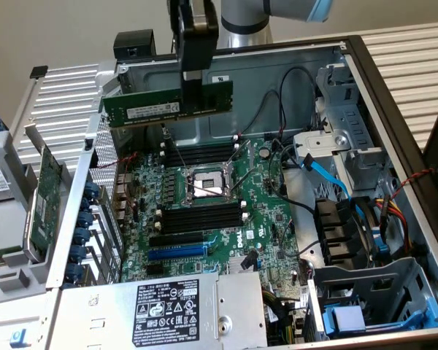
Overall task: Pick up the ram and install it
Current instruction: 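Pick up the ram and move it above insertion slot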
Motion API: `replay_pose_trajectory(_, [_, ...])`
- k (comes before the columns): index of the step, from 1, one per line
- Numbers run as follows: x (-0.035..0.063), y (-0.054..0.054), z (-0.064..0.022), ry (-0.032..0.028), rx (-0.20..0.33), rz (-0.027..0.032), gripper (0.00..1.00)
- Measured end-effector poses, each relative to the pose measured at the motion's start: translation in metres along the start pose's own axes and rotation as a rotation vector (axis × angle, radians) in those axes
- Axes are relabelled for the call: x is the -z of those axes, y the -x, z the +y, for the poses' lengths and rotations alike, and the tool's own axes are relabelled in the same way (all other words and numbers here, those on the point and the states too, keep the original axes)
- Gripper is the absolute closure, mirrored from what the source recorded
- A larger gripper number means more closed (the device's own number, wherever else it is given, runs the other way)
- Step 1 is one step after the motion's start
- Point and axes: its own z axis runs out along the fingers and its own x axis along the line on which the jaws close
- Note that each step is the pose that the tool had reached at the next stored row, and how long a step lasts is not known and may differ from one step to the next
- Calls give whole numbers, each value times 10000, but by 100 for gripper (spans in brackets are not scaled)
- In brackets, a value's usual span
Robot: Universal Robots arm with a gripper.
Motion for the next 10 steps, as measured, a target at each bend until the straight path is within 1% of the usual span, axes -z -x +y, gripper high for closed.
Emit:
replay_pose_trajectory(7, [-21,51,-191,1,13,2,87])
replay_pose_trajectory(8, [-25,73,-215,2,14,7,87])
replay_pose_trajectory(10, [-33,154,-240,6,11,28,87])
